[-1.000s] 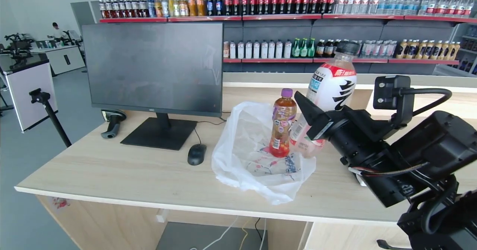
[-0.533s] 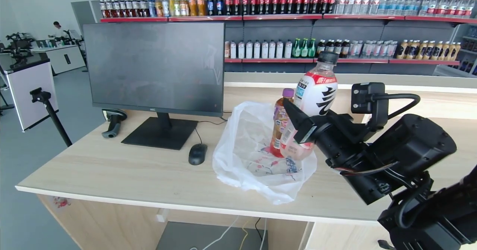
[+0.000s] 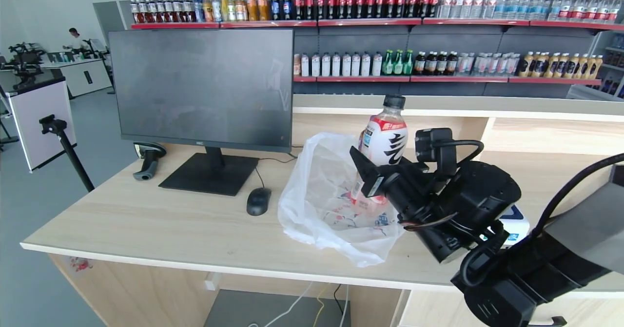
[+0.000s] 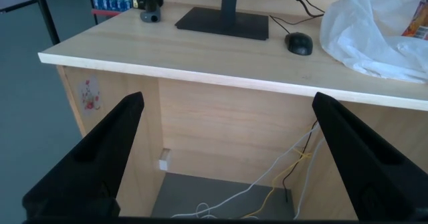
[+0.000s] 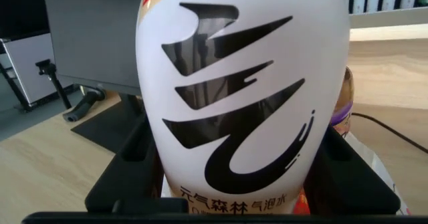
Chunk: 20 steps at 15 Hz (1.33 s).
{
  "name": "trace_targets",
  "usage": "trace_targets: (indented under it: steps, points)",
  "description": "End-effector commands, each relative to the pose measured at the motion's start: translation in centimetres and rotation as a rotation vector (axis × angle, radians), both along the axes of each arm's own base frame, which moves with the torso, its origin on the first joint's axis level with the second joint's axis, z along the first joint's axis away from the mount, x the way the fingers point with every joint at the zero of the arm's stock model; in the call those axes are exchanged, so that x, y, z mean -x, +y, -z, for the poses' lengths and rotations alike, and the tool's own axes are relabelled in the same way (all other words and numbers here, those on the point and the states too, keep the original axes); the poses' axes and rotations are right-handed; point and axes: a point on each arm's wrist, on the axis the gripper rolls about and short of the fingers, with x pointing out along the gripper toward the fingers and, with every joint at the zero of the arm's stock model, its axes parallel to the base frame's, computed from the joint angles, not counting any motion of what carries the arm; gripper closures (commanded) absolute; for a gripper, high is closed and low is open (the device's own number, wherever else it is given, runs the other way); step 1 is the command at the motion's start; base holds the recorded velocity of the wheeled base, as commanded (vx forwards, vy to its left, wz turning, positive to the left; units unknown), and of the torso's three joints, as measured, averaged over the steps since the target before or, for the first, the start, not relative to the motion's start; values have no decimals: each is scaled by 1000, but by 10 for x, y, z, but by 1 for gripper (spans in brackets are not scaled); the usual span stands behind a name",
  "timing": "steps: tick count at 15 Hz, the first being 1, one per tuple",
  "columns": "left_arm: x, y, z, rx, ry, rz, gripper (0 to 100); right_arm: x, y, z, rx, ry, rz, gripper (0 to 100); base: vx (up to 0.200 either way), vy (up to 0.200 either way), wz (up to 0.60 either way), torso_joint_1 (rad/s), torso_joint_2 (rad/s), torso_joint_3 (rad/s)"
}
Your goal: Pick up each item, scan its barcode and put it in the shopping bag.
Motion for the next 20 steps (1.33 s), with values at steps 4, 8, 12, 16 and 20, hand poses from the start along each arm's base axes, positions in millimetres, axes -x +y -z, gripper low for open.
trace_targets:
  steps: [4, 8, 12, 16, 20]
  points:
    - [0, 0, 0, 2, 0, 0, 0, -16, 12, 33, 43, 61, 0, 100, 0, 0, 0, 0, 0, 0]
    - [0, 0, 0, 2, 0, 0, 0, -21, 11, 41, 54, 74, 9, 100, 0, 0, 0, 0, 0, 0]
    - [0, 0, 0, 2, 0, 0, 0, -31, 17, 45, 51, 61, 14, 100, 0, 0, 0, 0, 0, 0]
    - [0, 0, 0, 2, 0, -2, 0, -33, 20, 51, 65, 68, 17, 100, 0, 0, 0, 0, 0, 0]
    - [0, 0, 0, 2, 0, 0, 0, -32, 19, 59, 110, 82, 23, 100, 0, 0, 0, 0, 0, 0]
